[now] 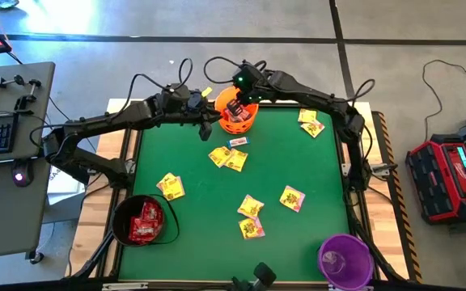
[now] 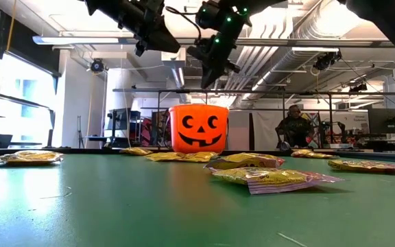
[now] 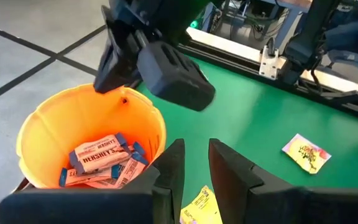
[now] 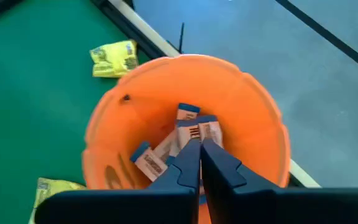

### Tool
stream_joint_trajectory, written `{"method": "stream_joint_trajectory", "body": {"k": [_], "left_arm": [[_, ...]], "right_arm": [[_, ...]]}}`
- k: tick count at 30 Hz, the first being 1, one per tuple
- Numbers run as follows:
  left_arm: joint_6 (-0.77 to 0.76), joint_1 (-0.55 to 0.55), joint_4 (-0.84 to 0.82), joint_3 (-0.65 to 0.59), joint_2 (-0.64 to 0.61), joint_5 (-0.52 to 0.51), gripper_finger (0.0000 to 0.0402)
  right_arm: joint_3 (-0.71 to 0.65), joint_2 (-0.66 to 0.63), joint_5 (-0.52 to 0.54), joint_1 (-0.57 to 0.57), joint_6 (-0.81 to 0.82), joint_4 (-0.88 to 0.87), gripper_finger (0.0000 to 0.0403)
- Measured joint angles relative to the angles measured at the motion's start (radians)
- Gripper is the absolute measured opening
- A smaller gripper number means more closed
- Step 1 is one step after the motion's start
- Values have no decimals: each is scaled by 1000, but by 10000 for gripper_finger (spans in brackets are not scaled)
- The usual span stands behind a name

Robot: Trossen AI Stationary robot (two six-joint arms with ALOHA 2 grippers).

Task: Sort candy by brand, put in halloween buckets
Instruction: Put the white chocolate into the orange bucket

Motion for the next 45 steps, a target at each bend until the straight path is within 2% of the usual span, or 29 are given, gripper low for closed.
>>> {"method": "stream_joint_trajectory", "body": {"k": [15, 20, 26, 34, 40, 45], "left_arm": [[15, 4, -29, 0, -2, -10, 58], [30, 4, -40, 0, -7, -21, 58], [47, 4, -29, 0, -8, -21, 58], [47, 4, -27, 0, -8, -20, 58], [48, 4, -25, 0, -8, -19, 58], [91, 4, -24, 0, -8, -17, 58]], "right_arm": [[-169, -28, 15, 94, 108, 149, 0], [-288, -141, 47, 121, 147, 220, 0], [-543, -310, 32, 135, 195, 350, 0], [-839, -506, 16, 226, 185, 539, 0], [-925, -571, 16, 301, 181, 560, 0], [-927, -563, -49, 318, 184, 527, 0]]}}
